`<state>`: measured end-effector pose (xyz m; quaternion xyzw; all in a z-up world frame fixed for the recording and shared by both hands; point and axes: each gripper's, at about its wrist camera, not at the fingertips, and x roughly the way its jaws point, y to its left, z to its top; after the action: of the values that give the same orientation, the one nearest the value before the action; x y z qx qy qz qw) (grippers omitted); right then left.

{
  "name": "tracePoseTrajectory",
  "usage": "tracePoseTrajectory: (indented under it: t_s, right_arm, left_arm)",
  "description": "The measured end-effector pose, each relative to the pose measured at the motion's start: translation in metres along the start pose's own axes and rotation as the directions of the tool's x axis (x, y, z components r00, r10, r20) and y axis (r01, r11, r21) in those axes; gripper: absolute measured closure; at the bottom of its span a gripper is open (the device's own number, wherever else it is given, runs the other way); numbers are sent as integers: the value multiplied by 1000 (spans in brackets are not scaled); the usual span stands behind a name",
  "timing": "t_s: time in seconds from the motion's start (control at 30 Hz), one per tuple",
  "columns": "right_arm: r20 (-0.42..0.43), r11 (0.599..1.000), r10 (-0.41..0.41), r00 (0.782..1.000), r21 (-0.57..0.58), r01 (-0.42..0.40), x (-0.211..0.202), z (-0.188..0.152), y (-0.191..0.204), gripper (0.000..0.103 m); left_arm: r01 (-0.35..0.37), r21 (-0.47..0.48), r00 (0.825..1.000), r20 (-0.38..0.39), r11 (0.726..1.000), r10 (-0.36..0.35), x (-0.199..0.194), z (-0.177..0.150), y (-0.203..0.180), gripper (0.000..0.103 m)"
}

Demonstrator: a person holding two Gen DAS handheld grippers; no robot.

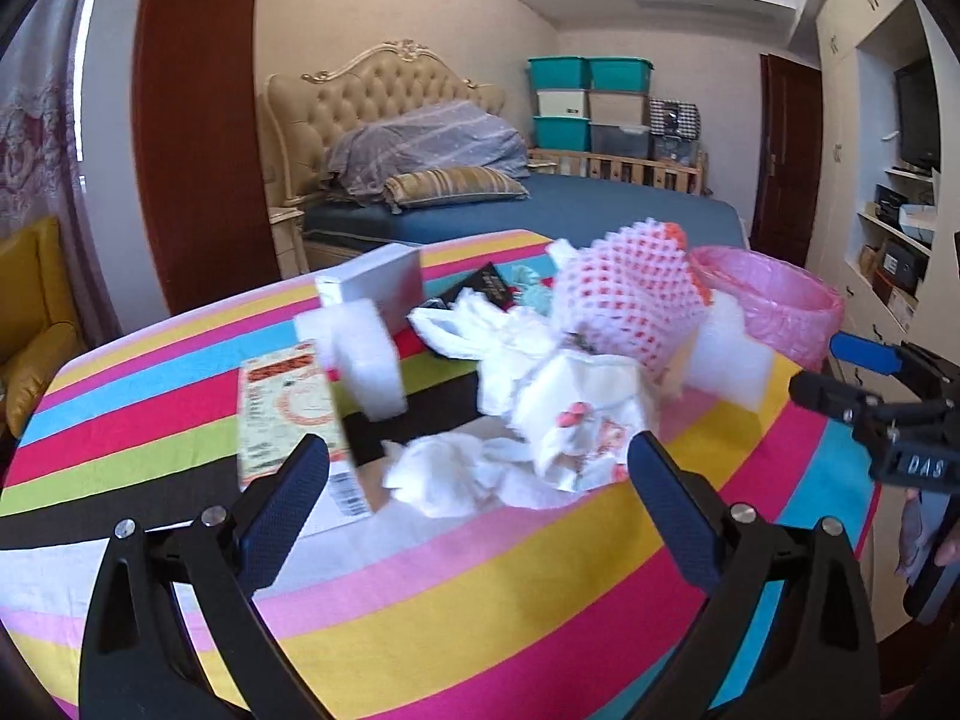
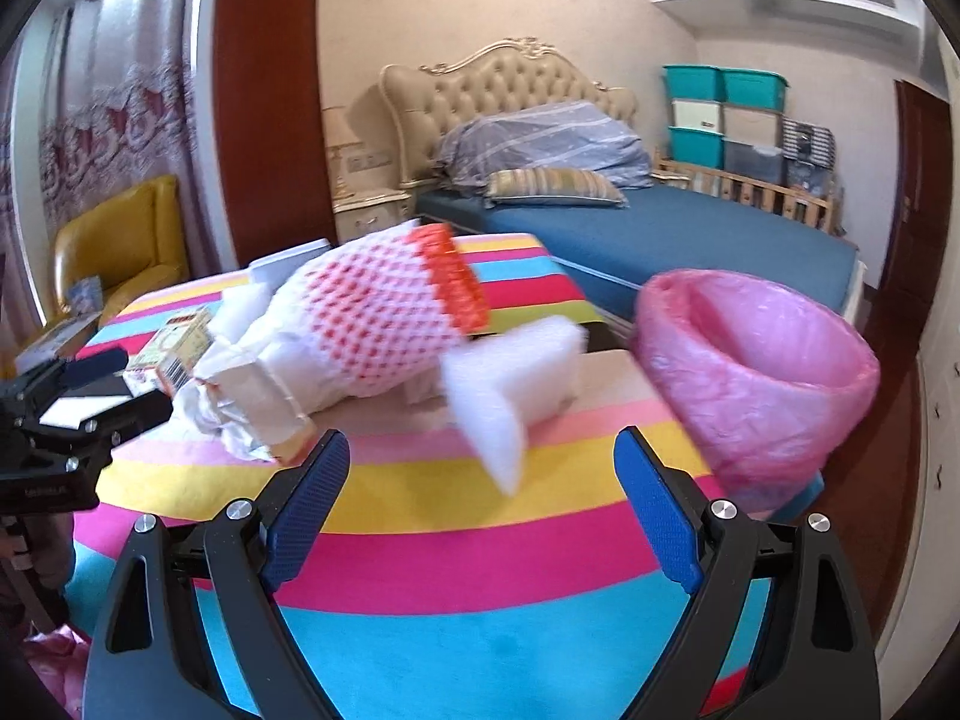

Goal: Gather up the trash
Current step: 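Move both open tools back over the trash on the table, then grasp the medicine box with the left tool while the right tool grasps the white paper wrapper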

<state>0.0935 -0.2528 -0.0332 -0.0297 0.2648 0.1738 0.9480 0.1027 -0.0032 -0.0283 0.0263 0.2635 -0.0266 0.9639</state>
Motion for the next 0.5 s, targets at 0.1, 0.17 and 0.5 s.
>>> tracePoseTrajectory:
  t_s: [0.1, 0.17, 0.5]
  right_arm:
    - [-13, 999, 37, 999, -30, -37, 8, 1, 18, 18]
    - [-21, 997, 58, 998, -44, -59, 13, 3, 28, 18]
    - [-111, 976, 156, 982, -137, -170, 44, 15, 81, 18]
  left_arm:
    - [-32, -16, 999, -9, 999, 32, -3, -3, 11, 6]
    - [-49, -35, 999, -20, 998, 48, -3, -5, 20, 6]
    - [-141, -46, 990, -34, 989, 140, -11, -12, 49, 6]
